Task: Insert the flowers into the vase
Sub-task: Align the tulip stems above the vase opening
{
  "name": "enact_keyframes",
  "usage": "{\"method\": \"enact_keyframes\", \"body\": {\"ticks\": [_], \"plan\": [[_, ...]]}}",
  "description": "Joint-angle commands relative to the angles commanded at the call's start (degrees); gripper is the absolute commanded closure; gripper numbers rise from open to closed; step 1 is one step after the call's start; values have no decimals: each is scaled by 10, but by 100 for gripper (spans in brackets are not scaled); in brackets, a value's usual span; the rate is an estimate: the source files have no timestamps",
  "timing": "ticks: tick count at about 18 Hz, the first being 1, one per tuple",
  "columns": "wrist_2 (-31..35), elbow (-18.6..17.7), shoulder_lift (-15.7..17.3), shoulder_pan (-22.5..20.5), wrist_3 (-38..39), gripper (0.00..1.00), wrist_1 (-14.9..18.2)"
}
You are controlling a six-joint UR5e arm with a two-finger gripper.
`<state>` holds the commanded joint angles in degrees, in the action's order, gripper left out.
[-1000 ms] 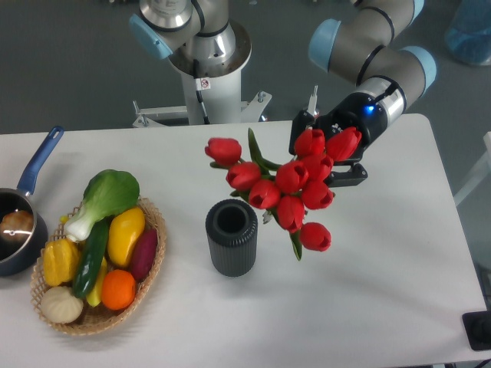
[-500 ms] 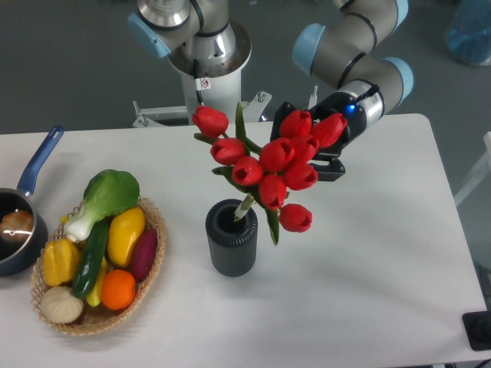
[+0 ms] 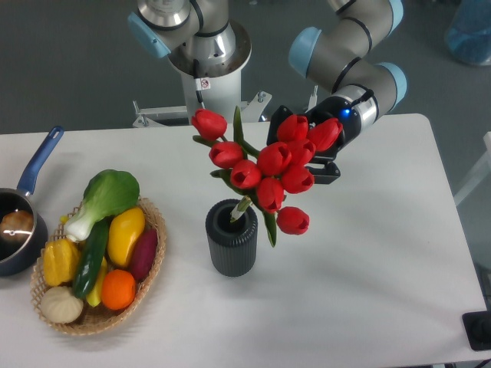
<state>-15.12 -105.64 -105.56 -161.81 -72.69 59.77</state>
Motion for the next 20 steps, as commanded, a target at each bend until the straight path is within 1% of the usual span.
{"method": "enact_keyframes", "body": {"ticks": [10,13,16,20], "plan": [[4,-7,-4,6,-2,92,-1],[8,-13,-7,6,-19,92,-1],[15,-16,-9,7,-21,92,0],[17,-34,-11,9,-36,92,-1]]}}
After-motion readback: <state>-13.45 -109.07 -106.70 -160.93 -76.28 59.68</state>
